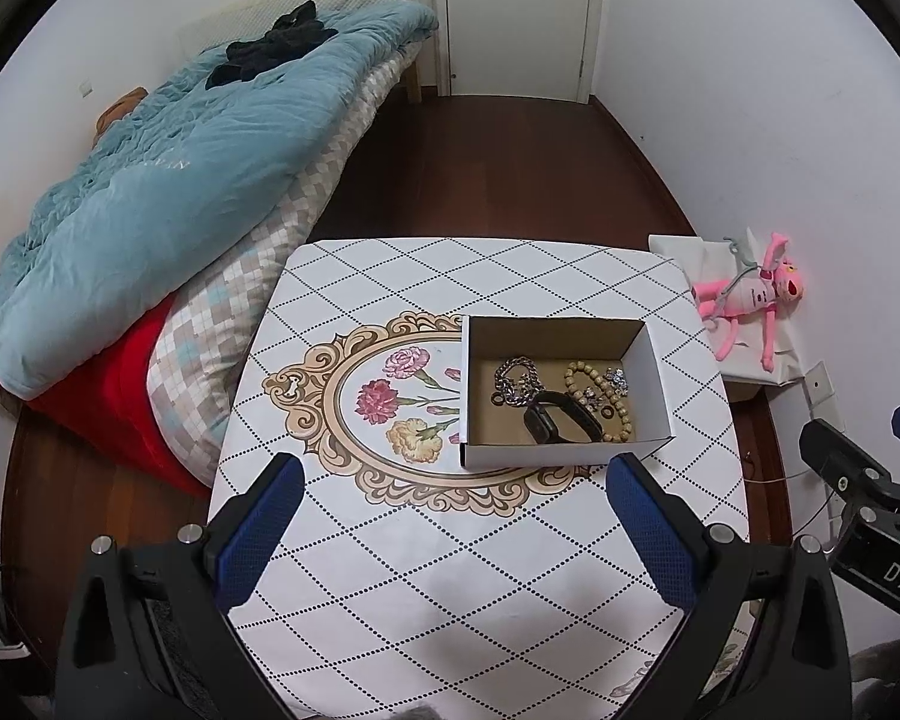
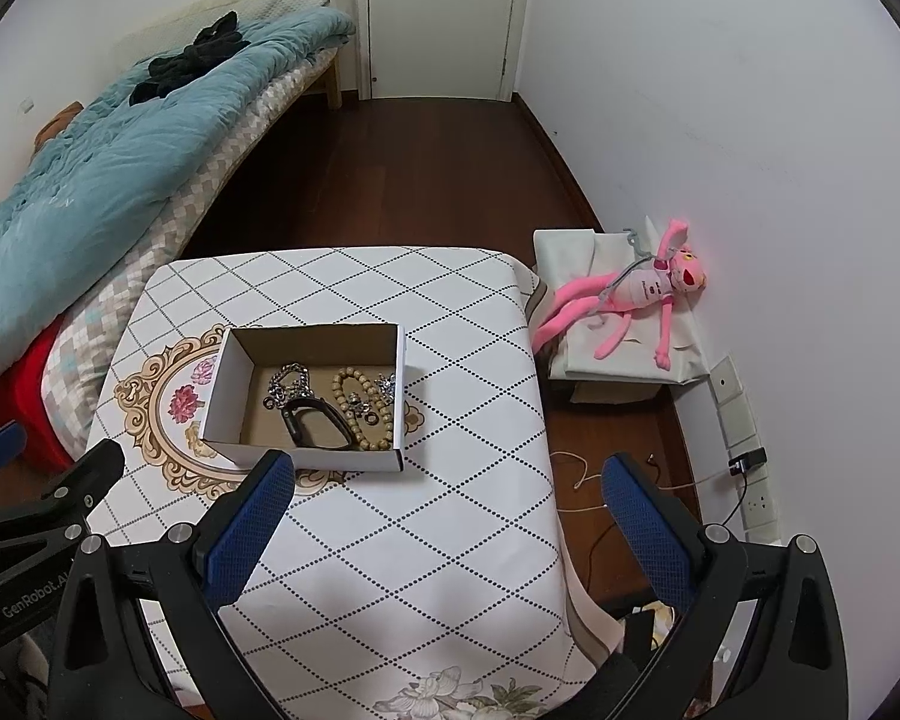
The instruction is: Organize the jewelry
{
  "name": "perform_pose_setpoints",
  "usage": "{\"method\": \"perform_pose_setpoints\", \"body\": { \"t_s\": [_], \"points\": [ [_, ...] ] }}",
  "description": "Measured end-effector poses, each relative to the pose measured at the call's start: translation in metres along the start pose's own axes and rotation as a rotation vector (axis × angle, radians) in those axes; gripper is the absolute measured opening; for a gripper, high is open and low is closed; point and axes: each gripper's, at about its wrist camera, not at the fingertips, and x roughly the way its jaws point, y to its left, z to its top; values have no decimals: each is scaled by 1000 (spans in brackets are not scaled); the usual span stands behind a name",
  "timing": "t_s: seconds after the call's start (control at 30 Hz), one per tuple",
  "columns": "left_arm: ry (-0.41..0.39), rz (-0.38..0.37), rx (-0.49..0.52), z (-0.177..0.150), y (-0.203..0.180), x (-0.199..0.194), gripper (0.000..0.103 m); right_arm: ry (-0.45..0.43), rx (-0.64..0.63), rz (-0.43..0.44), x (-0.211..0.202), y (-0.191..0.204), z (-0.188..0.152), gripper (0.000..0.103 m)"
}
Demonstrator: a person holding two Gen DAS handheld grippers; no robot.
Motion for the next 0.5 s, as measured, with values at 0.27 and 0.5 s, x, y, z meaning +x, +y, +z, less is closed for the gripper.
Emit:
{"method": "perform_pose_setpoints", "body": {
  "t_s": [0.27, 0.5],
  "points": [
    [0, -4, -3, 0, 1, -2, 103, 0, 2, 1, -1, -1, 0, 103],
    [2, -5, -4, 2, 2, -3, 103, 1, 0, 8, -1, -1, 1, 103]
  ]
}}
